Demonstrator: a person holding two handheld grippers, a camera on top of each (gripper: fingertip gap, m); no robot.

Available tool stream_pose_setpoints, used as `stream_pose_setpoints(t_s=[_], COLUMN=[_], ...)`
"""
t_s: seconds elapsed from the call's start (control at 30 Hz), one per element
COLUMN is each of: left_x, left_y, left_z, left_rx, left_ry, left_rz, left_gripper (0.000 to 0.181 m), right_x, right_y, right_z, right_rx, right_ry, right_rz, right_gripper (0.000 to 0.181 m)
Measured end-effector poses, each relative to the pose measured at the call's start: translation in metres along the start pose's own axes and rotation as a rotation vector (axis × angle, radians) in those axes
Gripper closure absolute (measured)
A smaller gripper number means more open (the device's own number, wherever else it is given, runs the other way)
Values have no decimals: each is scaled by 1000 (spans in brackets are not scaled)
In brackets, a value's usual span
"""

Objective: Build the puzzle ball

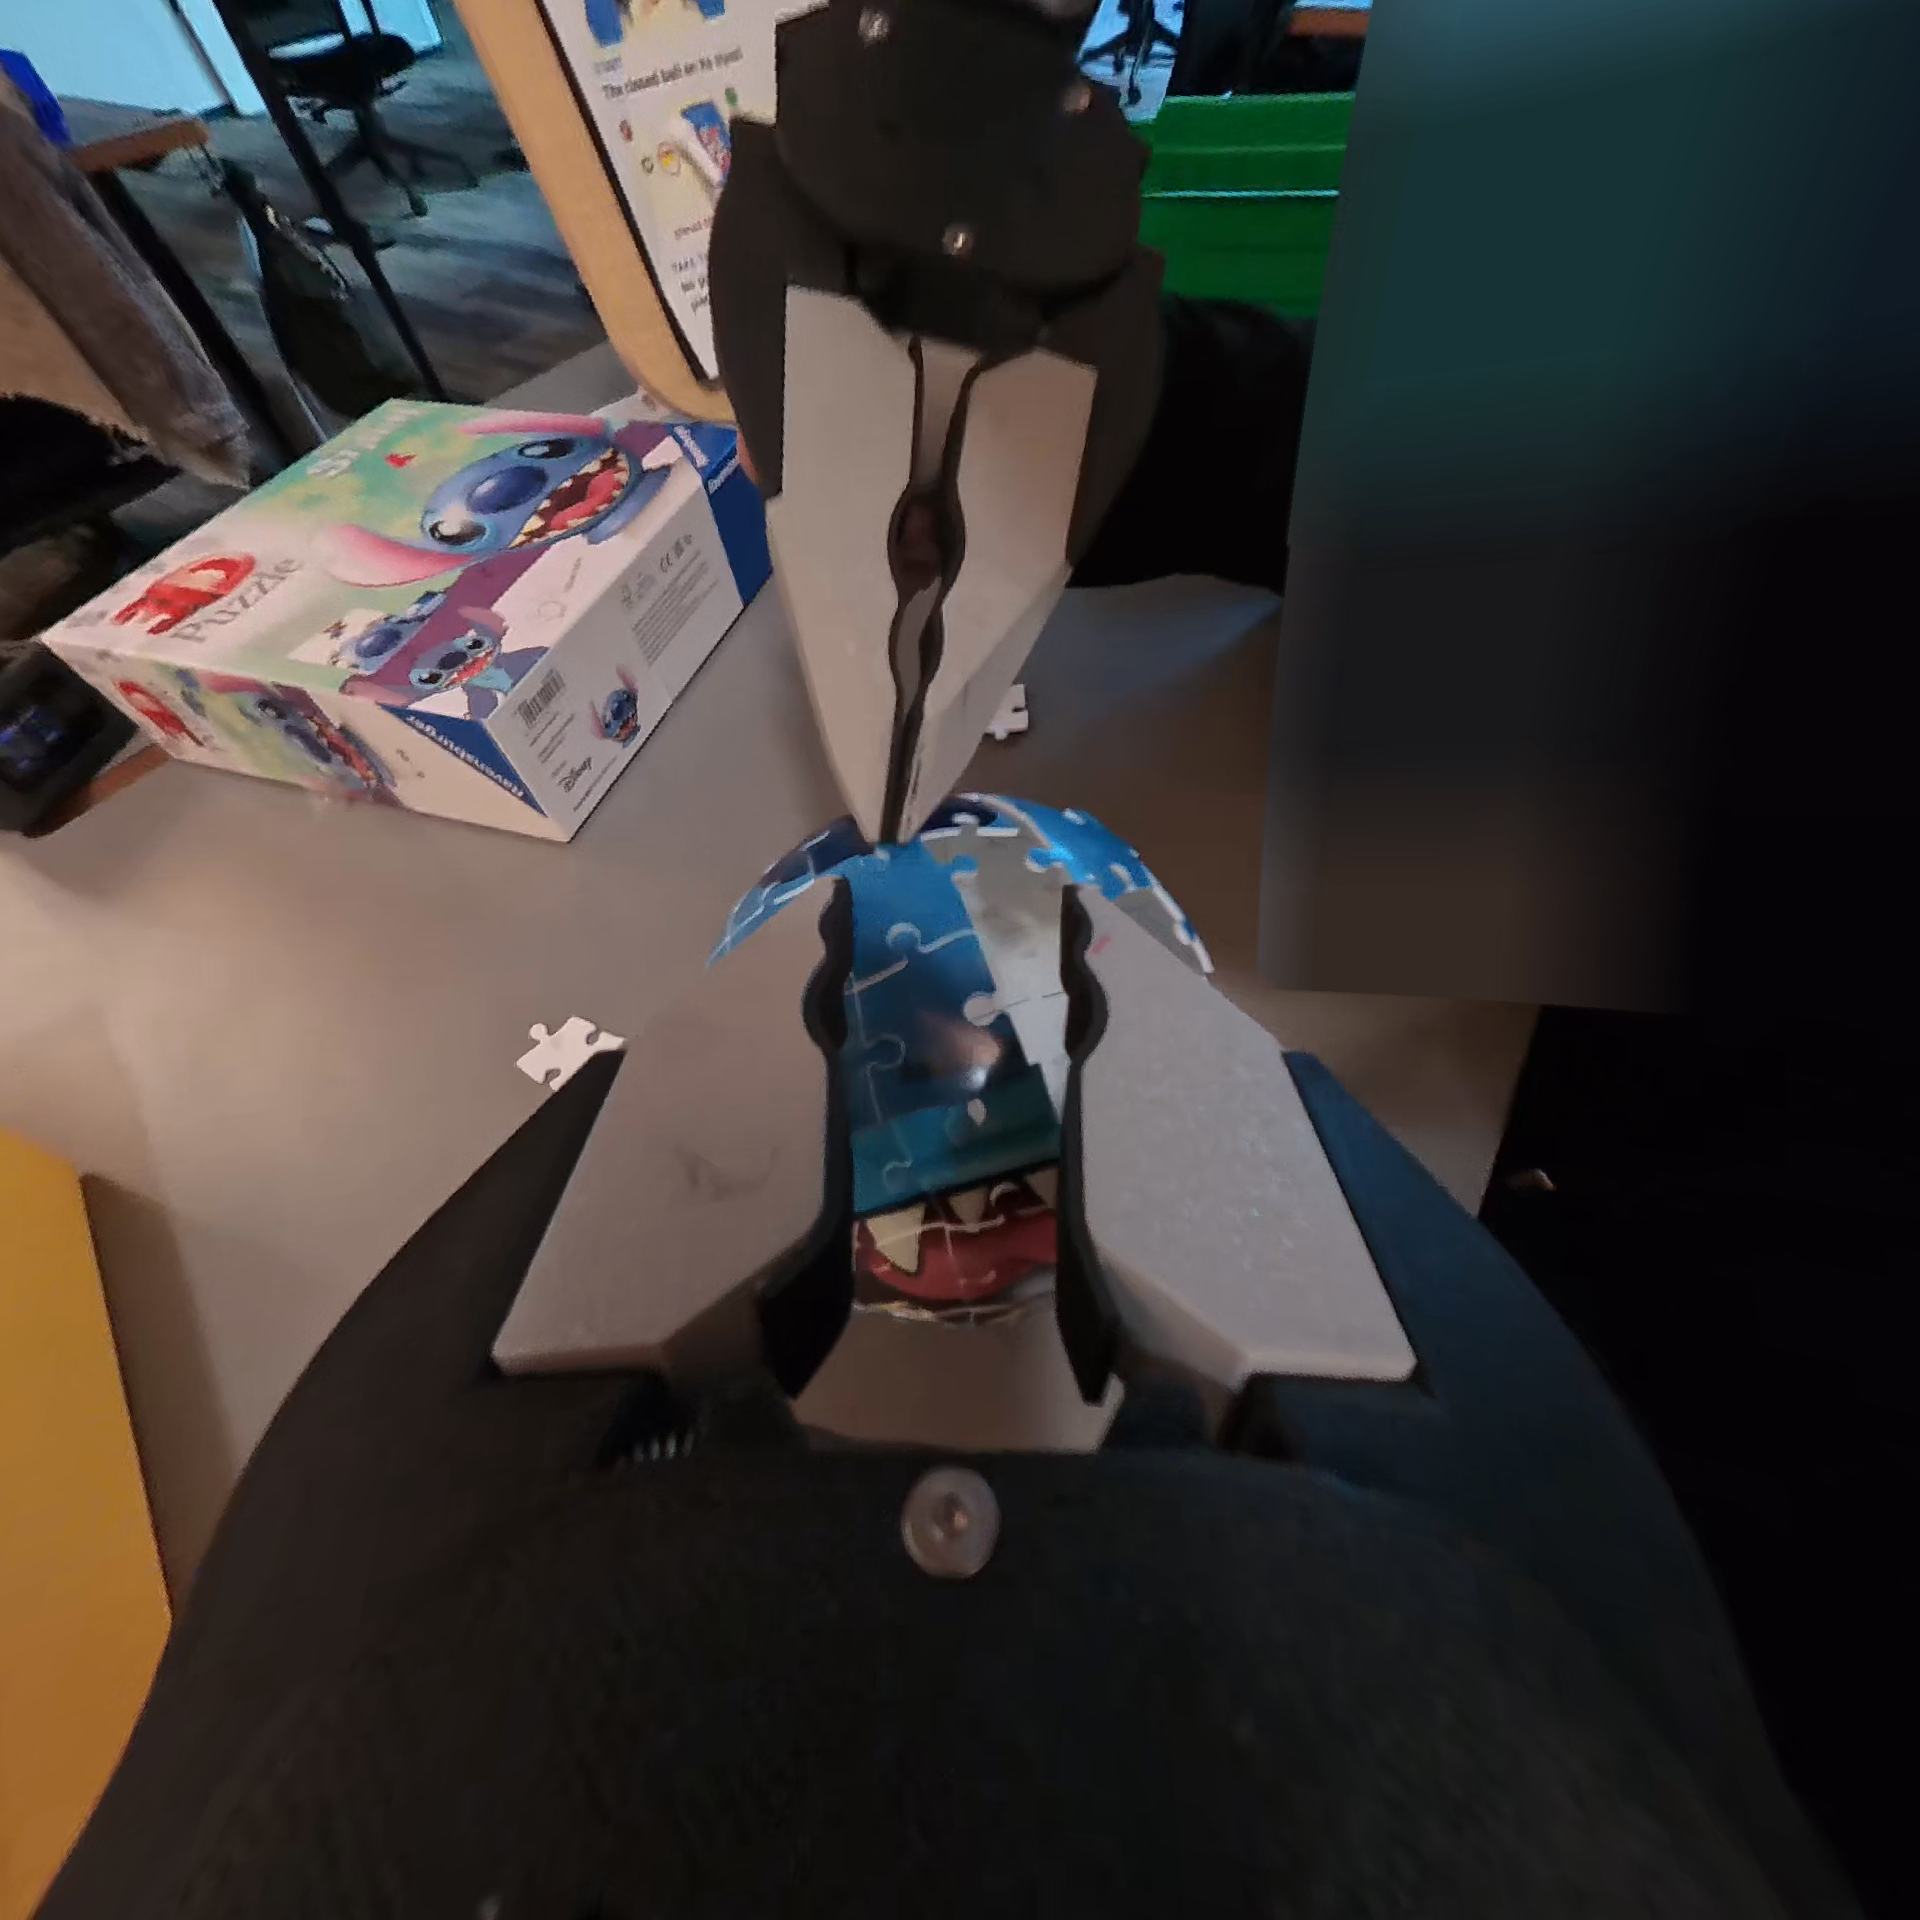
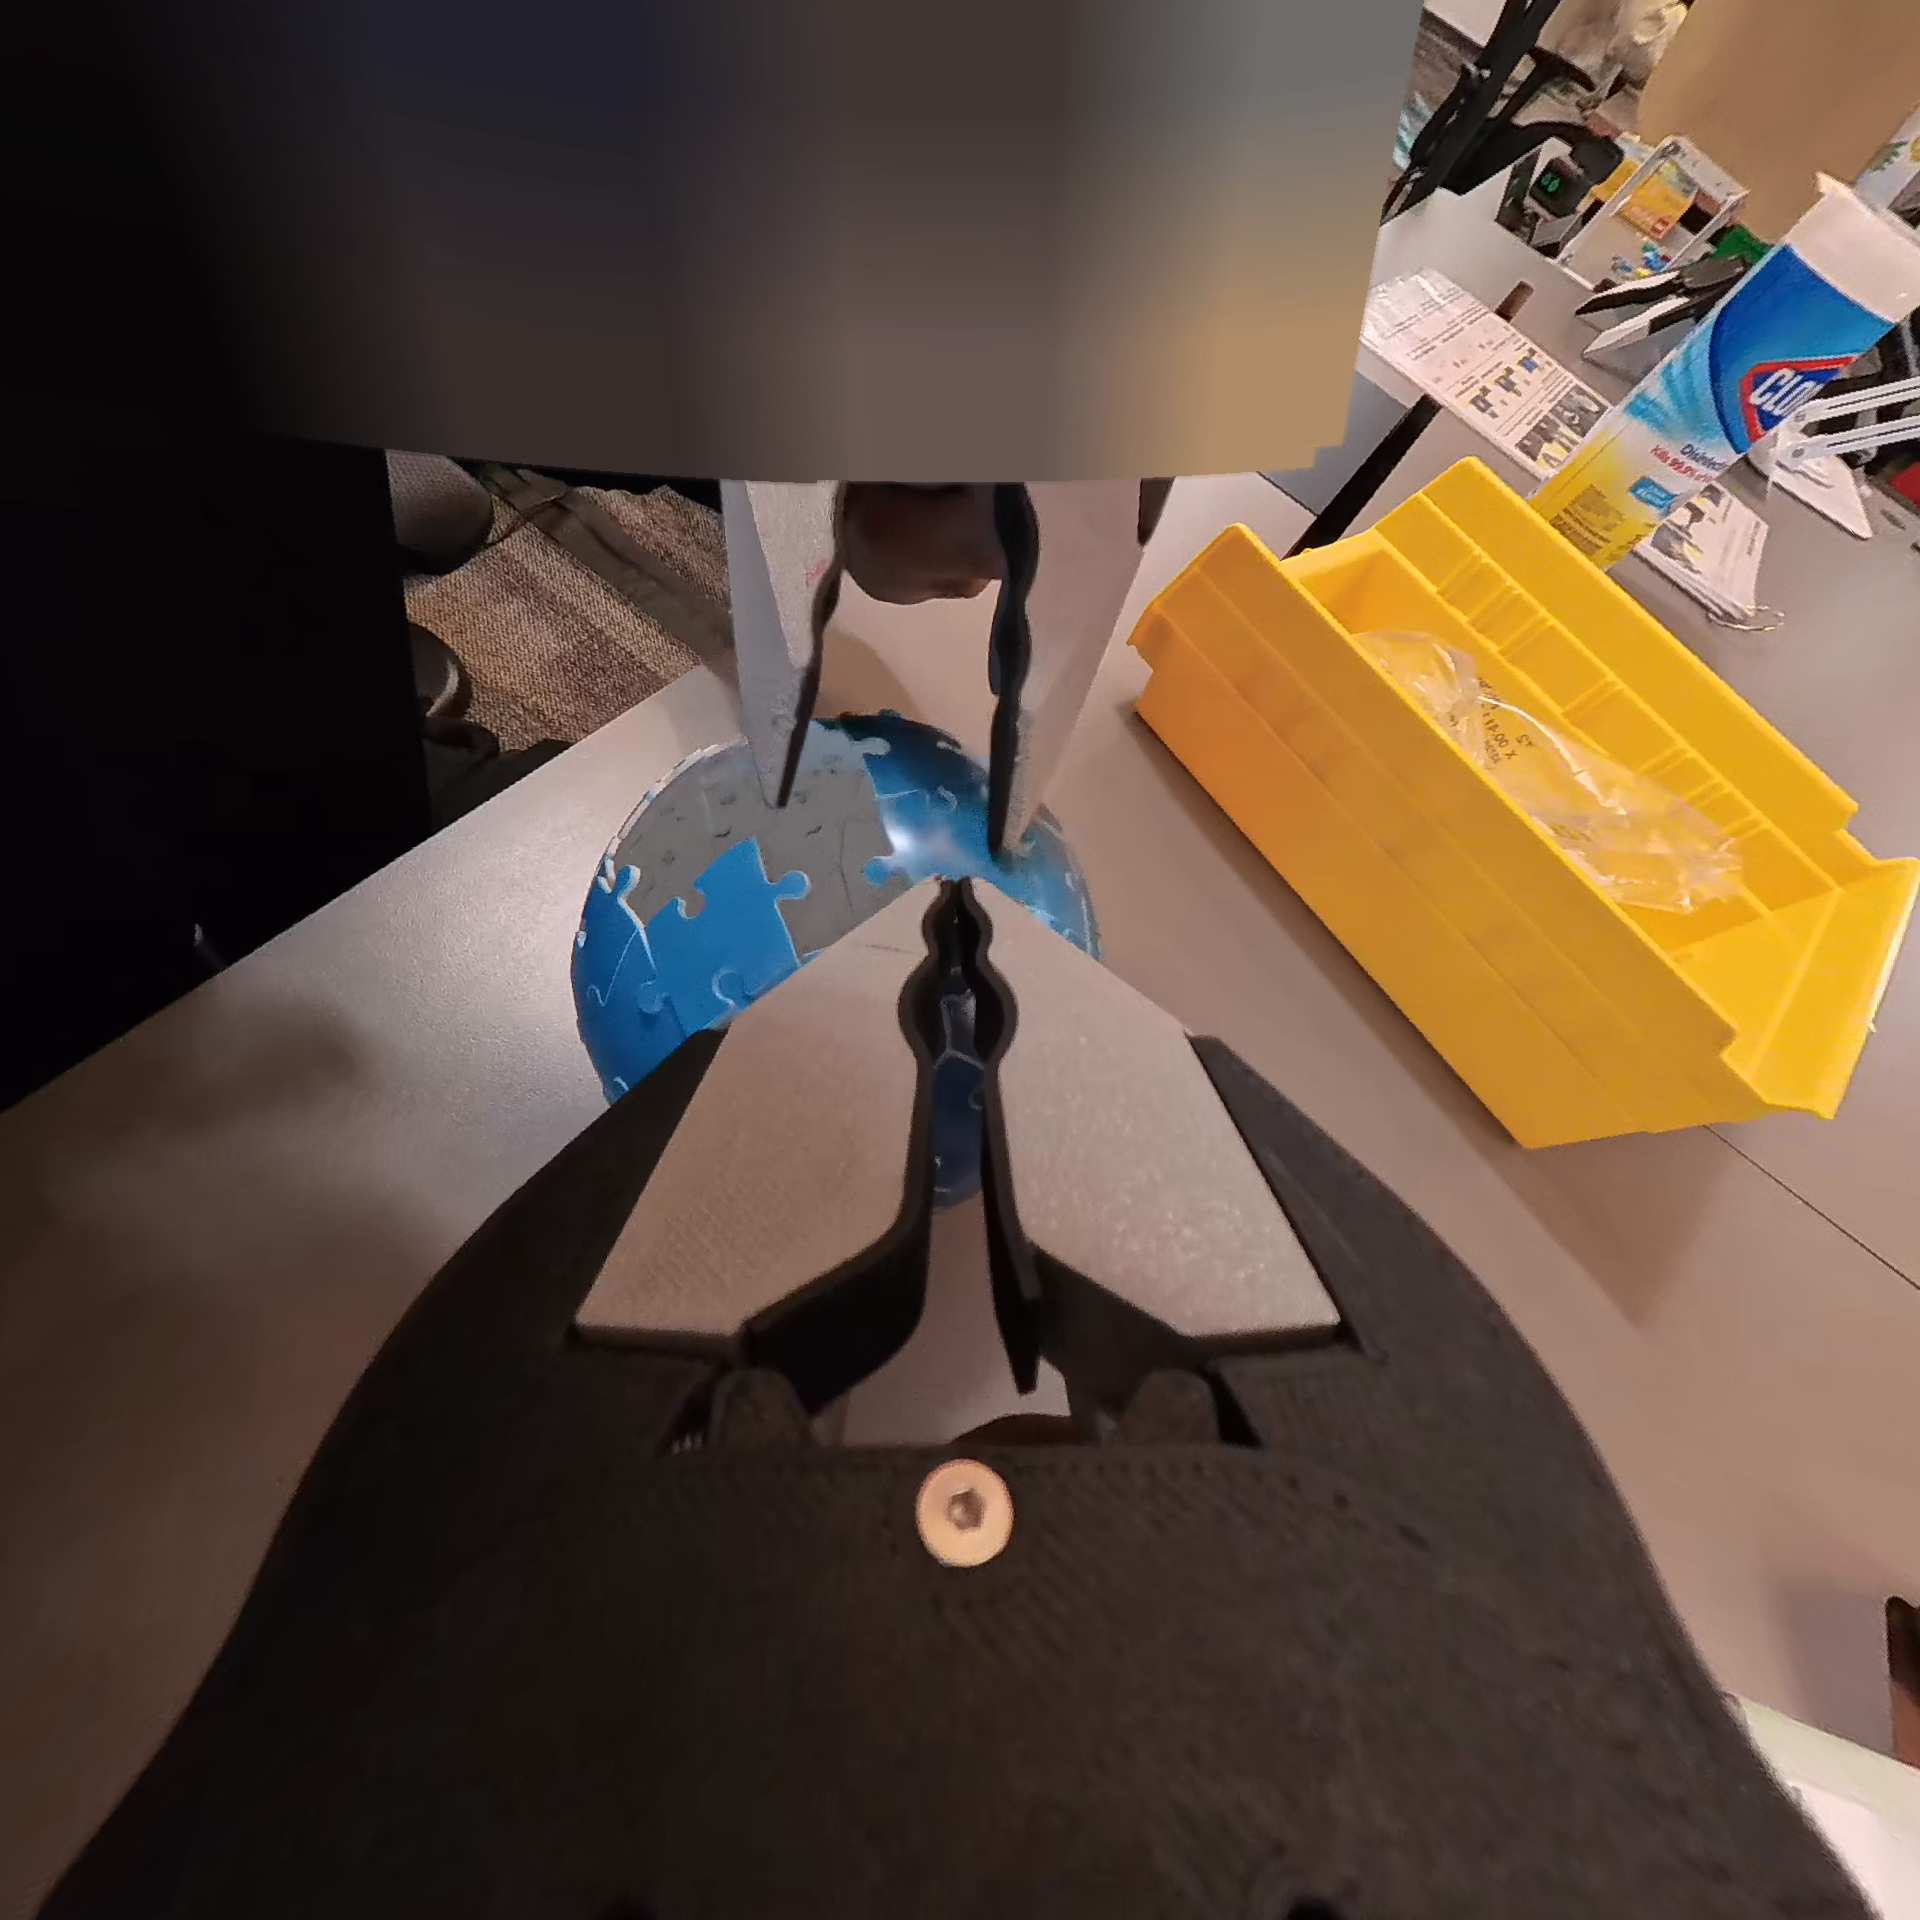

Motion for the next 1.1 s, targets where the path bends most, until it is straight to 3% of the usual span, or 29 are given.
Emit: stream_pose_setpoints(t_s=[0.3,0.5,1.1], left_x=[-2,-4,-6], left_y=[1,1,0], left_z=[1,2,4], left_rx=[5,17,16], left_ry=[7,27,35], left_rz=[7,18,23], left_gripper=[144,144,142], right_x=[1,-5,-6], right_y=[5,-2,-11], right_z=[-3,-3,-5], right_rx=[9,-20,-181], right_ry=[27,62,311], right_rz=[16,-5,111], right_gripper=[181,162,162])
Point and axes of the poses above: each gripper's, where its closed fingertips meet, y back along the fingers, z out of its underside, x = y × z across the jaws, the point moved 3 cm from there along y, back along the fingers, and after that the axes turned 13 degrees about -x, right-handed, at the moved point
